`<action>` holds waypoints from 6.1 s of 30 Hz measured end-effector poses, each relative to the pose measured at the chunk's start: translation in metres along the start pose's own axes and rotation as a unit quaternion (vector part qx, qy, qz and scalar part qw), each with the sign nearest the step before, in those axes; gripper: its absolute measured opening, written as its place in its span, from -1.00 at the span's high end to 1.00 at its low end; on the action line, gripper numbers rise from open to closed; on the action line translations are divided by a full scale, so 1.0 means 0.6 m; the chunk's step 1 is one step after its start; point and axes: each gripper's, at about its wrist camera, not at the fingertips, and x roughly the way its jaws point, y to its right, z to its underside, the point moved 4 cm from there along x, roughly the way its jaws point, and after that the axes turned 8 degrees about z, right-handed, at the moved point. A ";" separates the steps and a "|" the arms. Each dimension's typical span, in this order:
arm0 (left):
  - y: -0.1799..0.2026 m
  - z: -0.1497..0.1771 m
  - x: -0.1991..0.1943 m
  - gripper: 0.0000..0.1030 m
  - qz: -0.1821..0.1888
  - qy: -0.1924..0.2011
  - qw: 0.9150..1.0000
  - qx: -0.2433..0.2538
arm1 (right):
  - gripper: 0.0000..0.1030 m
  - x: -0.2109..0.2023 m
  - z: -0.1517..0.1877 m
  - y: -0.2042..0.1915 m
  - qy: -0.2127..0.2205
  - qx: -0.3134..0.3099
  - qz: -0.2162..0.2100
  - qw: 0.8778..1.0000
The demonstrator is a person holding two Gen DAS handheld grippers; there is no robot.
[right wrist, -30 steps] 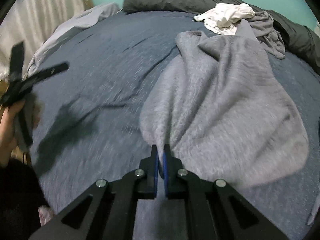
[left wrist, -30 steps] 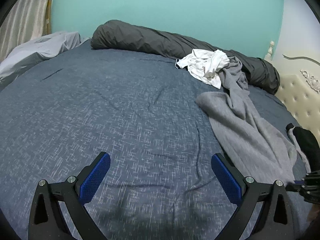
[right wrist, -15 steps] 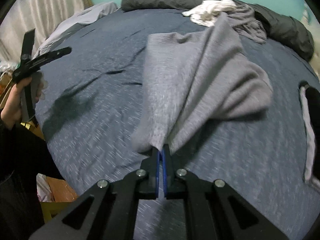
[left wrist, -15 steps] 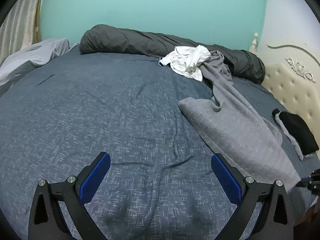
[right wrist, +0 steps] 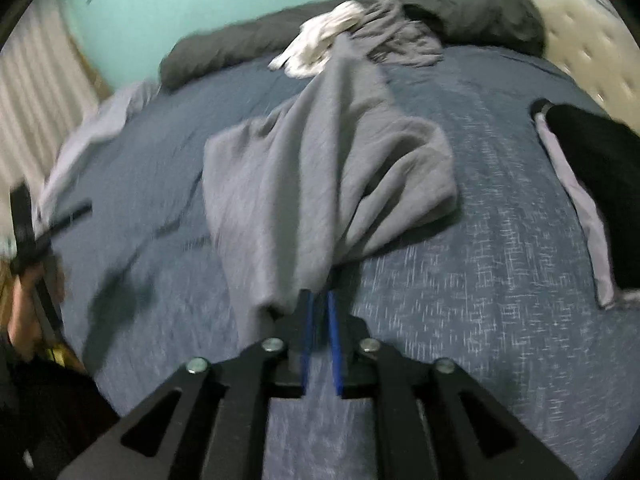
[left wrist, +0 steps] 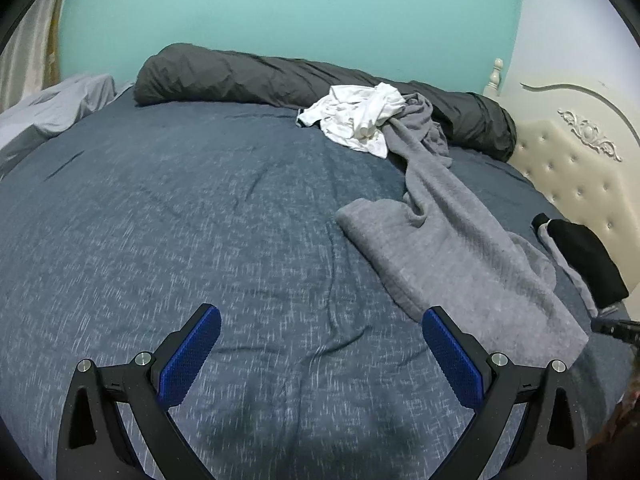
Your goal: Fold clothes
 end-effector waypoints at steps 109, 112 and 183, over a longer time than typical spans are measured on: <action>-0.062 -0.004 0.272 0.00 0.078 -0.234 0.969 0.034 | -0.18 0.121 0.026 -0.057 -0.074 0.078 -0.075 0.991; -0.056 0.000 0.274 0.01 0.085 -0.234 0.968 0.043 | -0.10 0.128 0.019 -0.059 -0.076 0.067 -0.073 0.992; 0.045 0.011 -0.024 0.52 0.133 -0.190 0.970 0.066 | -0.09 -0.111 0.002 0.075 0.028 0.097 -0.031 0.994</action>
